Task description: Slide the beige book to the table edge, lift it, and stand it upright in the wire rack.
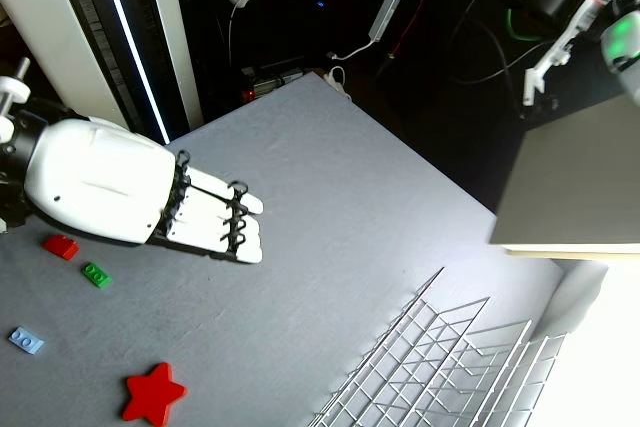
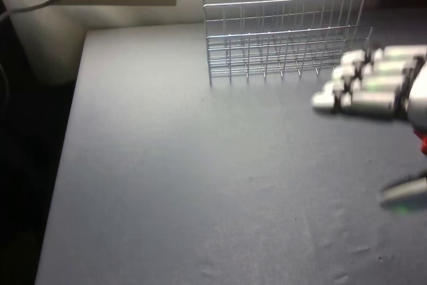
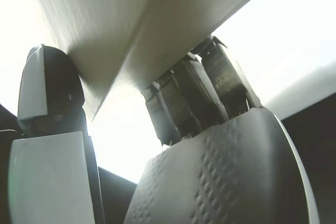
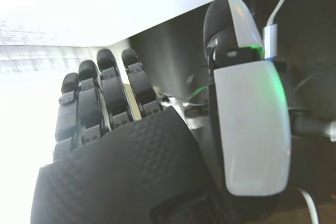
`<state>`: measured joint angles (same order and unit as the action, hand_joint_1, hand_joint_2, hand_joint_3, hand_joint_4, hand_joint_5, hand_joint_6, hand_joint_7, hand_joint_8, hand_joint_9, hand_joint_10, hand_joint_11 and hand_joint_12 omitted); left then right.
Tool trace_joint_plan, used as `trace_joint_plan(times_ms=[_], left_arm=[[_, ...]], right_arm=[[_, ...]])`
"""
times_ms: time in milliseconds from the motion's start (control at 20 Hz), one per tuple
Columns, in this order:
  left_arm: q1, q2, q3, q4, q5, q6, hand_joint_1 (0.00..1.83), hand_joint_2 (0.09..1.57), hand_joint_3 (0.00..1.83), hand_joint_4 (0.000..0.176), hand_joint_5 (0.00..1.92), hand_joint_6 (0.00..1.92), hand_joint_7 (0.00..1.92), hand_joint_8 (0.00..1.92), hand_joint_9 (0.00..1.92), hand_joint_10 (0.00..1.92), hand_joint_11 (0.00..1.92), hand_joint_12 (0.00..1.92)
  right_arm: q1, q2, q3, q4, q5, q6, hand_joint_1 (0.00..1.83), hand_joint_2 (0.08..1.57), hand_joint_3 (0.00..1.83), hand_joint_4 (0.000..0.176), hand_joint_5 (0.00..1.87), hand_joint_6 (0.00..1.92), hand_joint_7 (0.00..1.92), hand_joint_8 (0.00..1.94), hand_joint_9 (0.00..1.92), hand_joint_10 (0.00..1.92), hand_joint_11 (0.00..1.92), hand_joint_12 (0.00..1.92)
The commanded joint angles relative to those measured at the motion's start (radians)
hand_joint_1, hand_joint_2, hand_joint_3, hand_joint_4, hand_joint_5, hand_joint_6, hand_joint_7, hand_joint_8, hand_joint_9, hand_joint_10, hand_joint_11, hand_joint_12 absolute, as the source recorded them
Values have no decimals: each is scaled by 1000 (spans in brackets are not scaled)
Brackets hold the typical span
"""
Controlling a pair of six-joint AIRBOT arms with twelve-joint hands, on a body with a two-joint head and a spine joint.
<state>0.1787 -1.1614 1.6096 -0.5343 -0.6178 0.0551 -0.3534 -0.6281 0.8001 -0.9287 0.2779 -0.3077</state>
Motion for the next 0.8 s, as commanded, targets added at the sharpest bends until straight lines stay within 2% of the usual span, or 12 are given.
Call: trace_joint_plan(times_ms=[0,50,200,450,600,750], left_arm=[[-1,0,12,21,-143,-37,1258,1133,0,0,898,922,1007,1183,967,1201,674,1615],[7,-11,19,31,-162,-52,1259,1131,0,0,906,912,1012,1175,977,1210,679,1621],[31,-33,25,34,-191,-63,1262,1125,0,0,919,887,1019,1166,980,1205,686,1609],[54,-70,38,47,-250,-75,1258,1133,0,0,905,912,1006,1191,968,1227,692,1621],[57,-88,52,104,-255,-113,1251,1148,3,0,867,962,978,1237,960,1206,694,1616],[64,-90,39,113,-257,-127,1250,1152,0,0,862,970,975,1244,943,1214,693,1623]], right_arm=[[-5,13,-5,114,111,-118,214,1084,3,0,29,0,68,0,41,0,0,0],[-15,18,-12,214,122,-213,218,1080,1,0,39,5,66,1,41,1,0,0],[-21,20,-18,300,96,-231,183,1083,2,0,9,0,36,0,24,0,0,0],[-34,30,-40,312,138,-279,266,1075,0,0,39,9,89,13,66,13,15,8],[-33,29,-40,312,135,-280,259,1077,0,0,47,8,94,9,70,10,25,17],[-33,28,-40,311,134,-281,198,1080,0,0,38,6,81,5,57,3,0,9]])
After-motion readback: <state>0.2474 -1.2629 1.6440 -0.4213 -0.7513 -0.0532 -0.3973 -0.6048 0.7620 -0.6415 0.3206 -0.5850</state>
